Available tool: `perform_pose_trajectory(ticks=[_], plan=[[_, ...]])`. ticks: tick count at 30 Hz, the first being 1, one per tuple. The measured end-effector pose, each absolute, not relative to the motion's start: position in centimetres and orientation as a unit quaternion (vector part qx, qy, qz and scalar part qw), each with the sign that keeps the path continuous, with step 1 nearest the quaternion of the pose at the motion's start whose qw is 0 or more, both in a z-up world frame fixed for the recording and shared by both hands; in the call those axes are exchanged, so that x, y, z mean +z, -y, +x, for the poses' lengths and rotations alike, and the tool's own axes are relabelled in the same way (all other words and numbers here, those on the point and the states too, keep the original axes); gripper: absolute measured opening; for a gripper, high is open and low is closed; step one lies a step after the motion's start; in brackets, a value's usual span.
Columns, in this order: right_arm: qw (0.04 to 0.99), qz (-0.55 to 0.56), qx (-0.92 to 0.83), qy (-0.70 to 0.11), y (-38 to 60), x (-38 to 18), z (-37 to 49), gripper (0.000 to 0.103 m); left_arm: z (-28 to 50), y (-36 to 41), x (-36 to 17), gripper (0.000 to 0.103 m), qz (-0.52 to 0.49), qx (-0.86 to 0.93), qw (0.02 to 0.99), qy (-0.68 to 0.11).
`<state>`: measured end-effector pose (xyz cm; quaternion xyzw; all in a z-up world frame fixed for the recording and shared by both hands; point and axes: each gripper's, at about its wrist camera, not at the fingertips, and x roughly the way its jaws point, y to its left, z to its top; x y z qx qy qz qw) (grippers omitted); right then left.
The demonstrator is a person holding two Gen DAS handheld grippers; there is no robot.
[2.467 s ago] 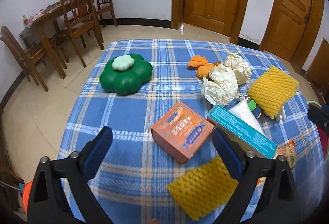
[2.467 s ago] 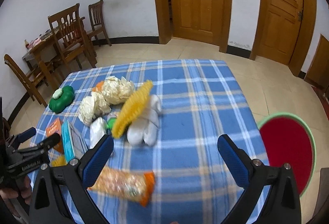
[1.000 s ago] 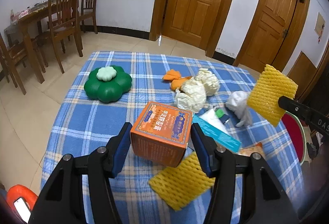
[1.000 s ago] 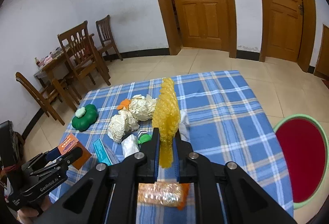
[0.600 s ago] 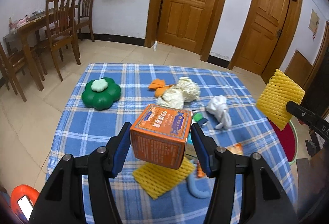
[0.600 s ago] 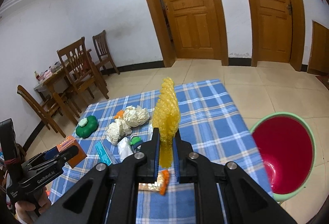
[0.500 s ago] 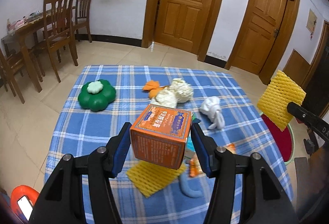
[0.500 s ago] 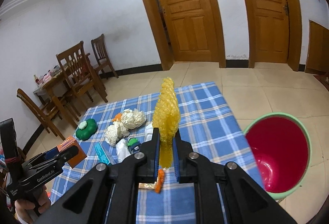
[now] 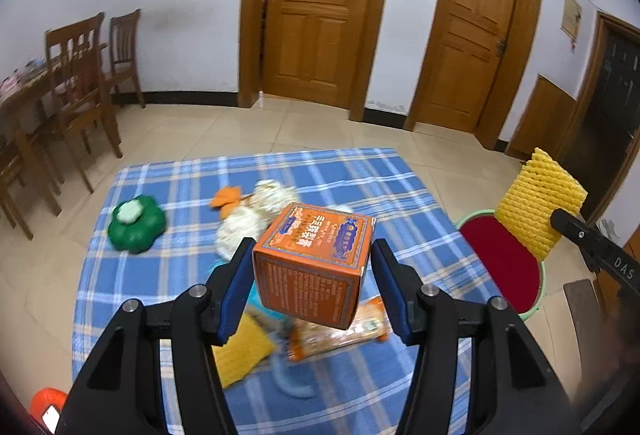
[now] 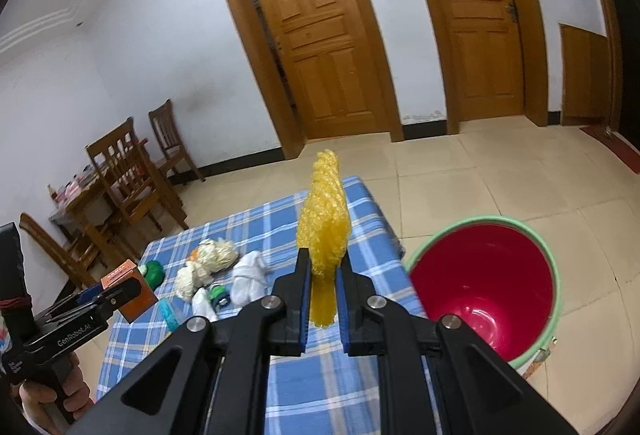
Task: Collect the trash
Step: 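Carry the orange box and yellow sponge over the red bucket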
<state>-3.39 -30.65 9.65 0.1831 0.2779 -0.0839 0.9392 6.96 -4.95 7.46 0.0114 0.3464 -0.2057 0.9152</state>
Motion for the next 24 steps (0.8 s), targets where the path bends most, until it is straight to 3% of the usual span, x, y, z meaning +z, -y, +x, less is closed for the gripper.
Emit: perform_pose_trajectory(ticks=[24], plan=[[0.904, 0.260, -0.164, -0.296, 41.2, 4.4, -6.6, 0.013, 7.9, 20.6, 5.7, 0.059, 0.090, -0.285, 0.881, -0.367]])
